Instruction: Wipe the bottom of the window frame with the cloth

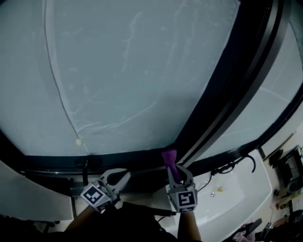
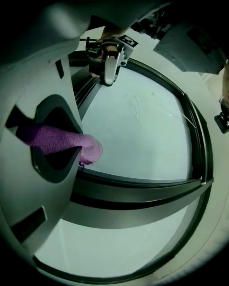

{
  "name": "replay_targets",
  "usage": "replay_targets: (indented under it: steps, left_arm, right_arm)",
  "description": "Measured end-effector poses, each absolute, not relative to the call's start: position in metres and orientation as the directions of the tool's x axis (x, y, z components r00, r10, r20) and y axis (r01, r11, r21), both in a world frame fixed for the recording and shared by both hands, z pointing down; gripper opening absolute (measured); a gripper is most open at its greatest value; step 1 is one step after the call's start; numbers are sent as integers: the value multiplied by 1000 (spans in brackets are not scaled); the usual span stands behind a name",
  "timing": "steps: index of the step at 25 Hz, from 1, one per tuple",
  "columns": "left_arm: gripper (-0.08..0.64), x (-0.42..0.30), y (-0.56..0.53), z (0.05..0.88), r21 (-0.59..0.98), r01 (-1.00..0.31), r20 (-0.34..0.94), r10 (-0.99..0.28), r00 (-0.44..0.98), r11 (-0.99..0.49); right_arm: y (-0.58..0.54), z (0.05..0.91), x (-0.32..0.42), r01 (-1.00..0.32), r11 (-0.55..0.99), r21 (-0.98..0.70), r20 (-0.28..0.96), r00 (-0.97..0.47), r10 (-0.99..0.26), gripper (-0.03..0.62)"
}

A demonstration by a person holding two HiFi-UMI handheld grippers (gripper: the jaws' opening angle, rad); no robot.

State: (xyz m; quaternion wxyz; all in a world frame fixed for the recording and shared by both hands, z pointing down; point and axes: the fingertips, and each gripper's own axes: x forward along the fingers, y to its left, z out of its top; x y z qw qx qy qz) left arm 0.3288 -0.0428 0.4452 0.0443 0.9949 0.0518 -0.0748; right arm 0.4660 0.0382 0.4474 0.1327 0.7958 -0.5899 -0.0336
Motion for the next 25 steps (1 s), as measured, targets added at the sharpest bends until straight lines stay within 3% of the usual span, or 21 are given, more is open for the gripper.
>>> replay_targets:
  steps: [7, 11, 25]
  left_arm:
    - [0, 330, -46, 446, 67, 42, -137, 33, 990, -997]
    - [0, 323, -47, 450, 89, -2, -120, -13, 993, -996]
    - [0, 281, -39, 465, 130, -189, -96, -202, 975, -973]
  right_arm:
    - [1, 475, 514, -862, -416, 290, 256, 489, -834, 66]
    - [-5, 477, 518, -827, -461, 322, 260, 545, -797, 66]
    - [-5, 479, 508, -871, -369, 323, 272, 459, -846, 64]
